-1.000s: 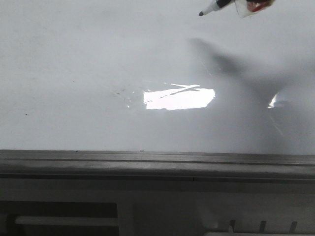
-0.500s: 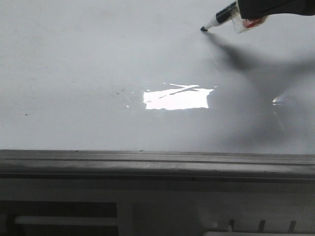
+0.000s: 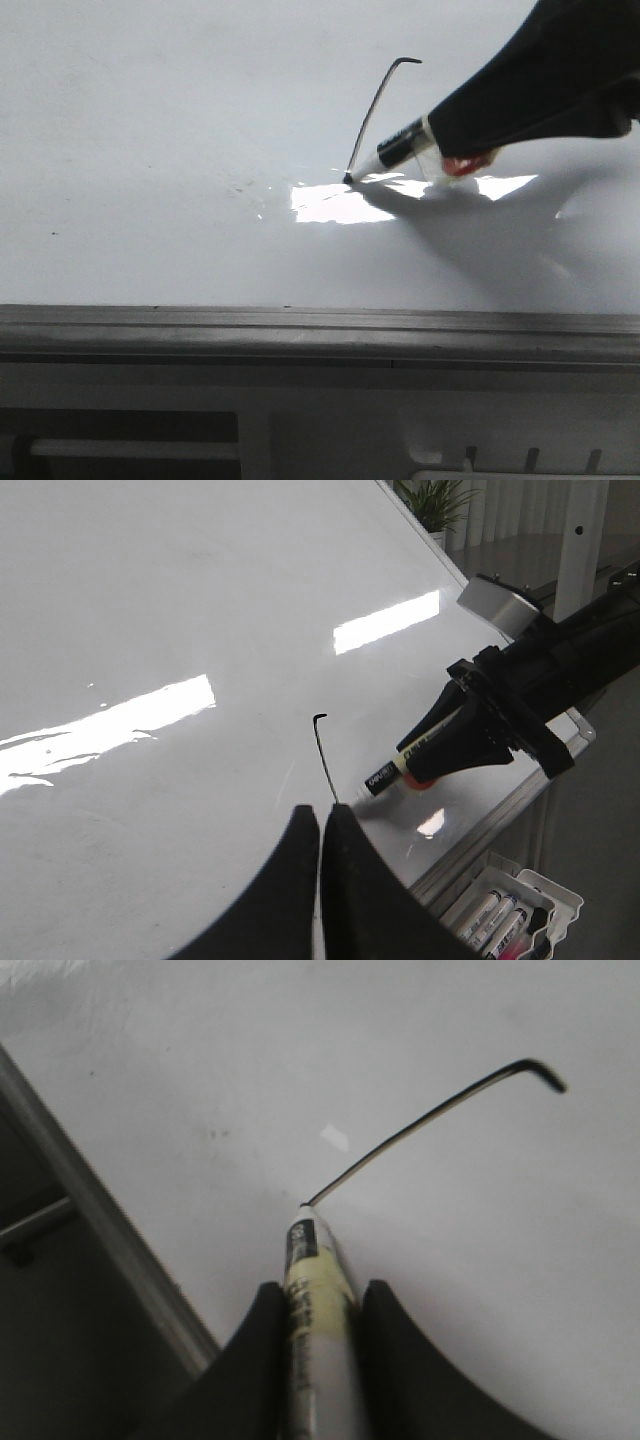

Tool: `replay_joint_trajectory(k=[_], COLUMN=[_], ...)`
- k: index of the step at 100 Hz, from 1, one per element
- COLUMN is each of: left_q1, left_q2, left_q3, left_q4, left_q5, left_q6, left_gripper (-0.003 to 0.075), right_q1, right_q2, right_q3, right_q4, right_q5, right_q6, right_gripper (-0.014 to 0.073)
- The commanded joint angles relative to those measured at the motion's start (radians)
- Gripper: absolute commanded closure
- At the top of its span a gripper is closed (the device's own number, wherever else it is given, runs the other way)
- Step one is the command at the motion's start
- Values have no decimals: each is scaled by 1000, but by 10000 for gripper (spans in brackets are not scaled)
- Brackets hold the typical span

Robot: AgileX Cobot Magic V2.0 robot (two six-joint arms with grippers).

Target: Write number 6 on whiteboard

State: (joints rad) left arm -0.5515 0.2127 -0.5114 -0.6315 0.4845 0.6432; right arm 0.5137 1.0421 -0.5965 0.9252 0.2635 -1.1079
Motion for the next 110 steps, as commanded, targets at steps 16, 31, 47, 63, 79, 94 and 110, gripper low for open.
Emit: replay_joint_trajectory(k=[16, 31, 47, 63, 79, 94, 110], left_q1=[2, 2, 2, 2, 2, 2, 2], left_q2=[14, 14, 14, 14, 14, 14, 14], left_q3=[-25, -25, -25, -25, -25, -25, -25], left_q4=[-29, -29, -29, -29, -29, -29, -29], left_q5=[-64, -64, -64, -64, -64, -64, -64], left_q6=[-7, -7, -7, -7, -7, -7, -7], left_gripper=[739, 739, 739, 739, 739, 739, 739], right_q1=[-8, -8, -8, -11, -41, -47, -21], right_q2=[0, -4, -40, -103, -138, -125, -84], right_q3=[-15, -15, -15, -15, -35, -88, -121], right_q4=[-62, -280, -512, -630, -637, -637, -637], right_q5=[48, 118, 160, 159, 136, 121, 119], right_q6=[14, 214, 424, 522, 532, 532, 532], right_gripper=[652, 652, 652, 652, 653, 653, 653])
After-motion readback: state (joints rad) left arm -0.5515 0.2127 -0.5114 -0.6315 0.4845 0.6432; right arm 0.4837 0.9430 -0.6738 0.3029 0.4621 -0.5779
